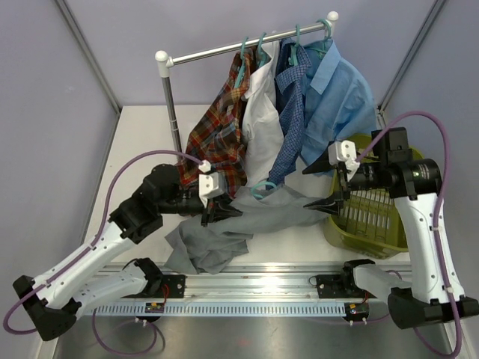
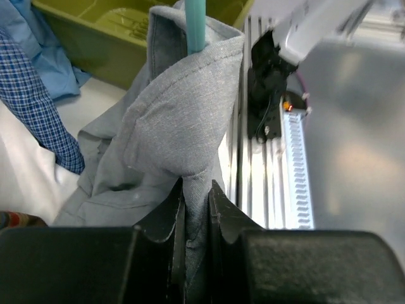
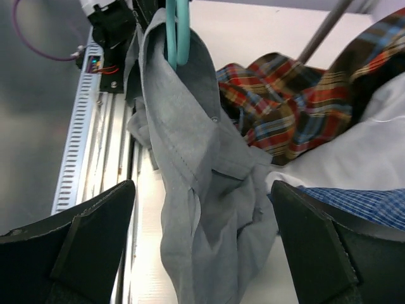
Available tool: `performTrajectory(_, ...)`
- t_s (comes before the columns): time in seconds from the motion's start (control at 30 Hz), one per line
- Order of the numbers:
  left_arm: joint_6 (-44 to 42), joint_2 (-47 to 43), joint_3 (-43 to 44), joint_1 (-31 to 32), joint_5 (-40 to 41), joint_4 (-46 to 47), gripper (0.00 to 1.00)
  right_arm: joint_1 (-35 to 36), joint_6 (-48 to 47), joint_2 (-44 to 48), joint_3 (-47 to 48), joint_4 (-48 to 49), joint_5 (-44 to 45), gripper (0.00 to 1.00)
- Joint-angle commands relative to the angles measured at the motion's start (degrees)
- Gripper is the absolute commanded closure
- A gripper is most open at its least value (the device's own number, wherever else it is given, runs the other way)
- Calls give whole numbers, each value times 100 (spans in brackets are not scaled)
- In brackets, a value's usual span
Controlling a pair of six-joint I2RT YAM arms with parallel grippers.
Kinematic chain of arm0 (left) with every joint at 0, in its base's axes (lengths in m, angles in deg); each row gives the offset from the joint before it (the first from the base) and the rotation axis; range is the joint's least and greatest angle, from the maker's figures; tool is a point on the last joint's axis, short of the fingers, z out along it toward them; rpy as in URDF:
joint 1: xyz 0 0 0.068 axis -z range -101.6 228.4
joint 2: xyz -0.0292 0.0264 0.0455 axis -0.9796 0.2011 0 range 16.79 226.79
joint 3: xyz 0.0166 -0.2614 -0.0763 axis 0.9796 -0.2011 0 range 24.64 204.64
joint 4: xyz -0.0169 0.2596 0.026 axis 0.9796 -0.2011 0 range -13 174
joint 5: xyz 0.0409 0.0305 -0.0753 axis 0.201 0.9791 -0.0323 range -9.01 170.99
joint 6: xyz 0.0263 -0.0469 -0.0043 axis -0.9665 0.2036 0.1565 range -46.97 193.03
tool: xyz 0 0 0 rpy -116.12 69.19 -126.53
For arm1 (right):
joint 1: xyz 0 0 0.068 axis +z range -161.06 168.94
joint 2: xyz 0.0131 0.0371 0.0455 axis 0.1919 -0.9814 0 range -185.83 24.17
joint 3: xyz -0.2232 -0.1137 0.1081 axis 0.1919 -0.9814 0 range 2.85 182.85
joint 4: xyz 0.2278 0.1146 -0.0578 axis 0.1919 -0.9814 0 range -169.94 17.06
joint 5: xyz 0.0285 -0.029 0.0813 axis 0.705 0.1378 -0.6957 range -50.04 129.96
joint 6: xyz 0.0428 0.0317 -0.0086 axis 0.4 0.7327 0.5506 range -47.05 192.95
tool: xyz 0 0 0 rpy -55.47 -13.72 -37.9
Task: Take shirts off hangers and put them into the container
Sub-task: Pass the hanger from the left arm to the right
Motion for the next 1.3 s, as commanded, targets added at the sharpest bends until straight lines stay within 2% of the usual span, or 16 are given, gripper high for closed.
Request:
performTrajectory(0.0,-1581,1,288,237,725,-264,100,314,-15,-154,-114,-336,196,4)
performTrajectory(0.1,-2407,-139,78,272,1068,-291,100,472,-68,-251,-18,-336,214,4)
performTrajectory(0.13,-2940,-218,7,298,1112,-343,100,559,-190,-295,61,-493,231,4)
performTrajectory(0.27,-3821,-342,-239,369,1289,-387,100,971,-499,-497,97,-881,249,6)
performTrajectory(0.43,-3833,-149,-46,378,1026,-519,100,1394,-315,-681,26,-688,494,8)
performTrajectory(0.97,-3147,-271,-107,439,392,-54,100,2195,-209,-1218,185,-468,1330,22)
performTrajectory(1.07,-3051,-289,-178,448,331,-1,100,2230,-156,-1209,176,-415,1383,28)
performTrajectory(1.27,-2831,-403,-318,439,330,87,100,2300,11,-1209,149,-292,1479,60)
